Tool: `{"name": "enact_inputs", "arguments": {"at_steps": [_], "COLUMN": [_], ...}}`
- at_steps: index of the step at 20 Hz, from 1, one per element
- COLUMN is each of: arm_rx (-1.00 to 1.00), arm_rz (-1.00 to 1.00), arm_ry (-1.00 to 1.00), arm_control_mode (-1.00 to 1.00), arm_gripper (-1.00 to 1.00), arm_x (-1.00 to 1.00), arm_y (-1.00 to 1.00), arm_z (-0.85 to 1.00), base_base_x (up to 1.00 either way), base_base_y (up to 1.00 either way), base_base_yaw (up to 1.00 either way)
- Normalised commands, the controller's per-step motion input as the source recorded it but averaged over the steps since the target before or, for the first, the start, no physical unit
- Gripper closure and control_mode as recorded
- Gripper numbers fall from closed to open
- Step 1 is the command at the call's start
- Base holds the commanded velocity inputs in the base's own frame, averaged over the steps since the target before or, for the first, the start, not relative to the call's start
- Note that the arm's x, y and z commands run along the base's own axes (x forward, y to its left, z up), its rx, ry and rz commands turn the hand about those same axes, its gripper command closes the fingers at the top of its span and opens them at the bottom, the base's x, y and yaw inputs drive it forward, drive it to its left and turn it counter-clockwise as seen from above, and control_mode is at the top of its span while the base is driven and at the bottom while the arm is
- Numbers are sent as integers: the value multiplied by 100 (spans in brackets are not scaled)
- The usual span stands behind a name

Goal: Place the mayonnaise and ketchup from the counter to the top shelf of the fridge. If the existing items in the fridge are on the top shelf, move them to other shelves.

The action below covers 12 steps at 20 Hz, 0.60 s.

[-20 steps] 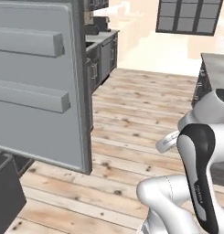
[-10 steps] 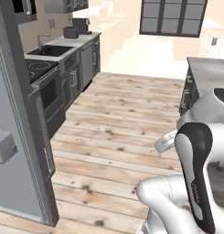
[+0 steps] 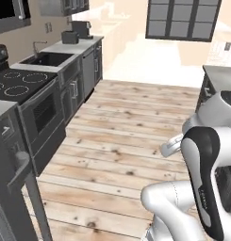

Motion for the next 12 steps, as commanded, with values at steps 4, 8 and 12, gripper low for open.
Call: {"name": "enact_inputs", "arguments": {"at_steps": [4,8,12], "arm_rx": [0,0,0], "arm_rz": [0,0,0], "arm_ry": [0,0,0], "arm_control_mode": [100,100,100], "arm_gripper": [-100,-100,-100], "arm_x": [0,0,0], "arm_y": [0,0,0], "arm_z": [0,0,0], "base_base_x": [100,100,100], "base_base_y": [-10,-24,-18], "base_base_yaw": [7,16,41]}}
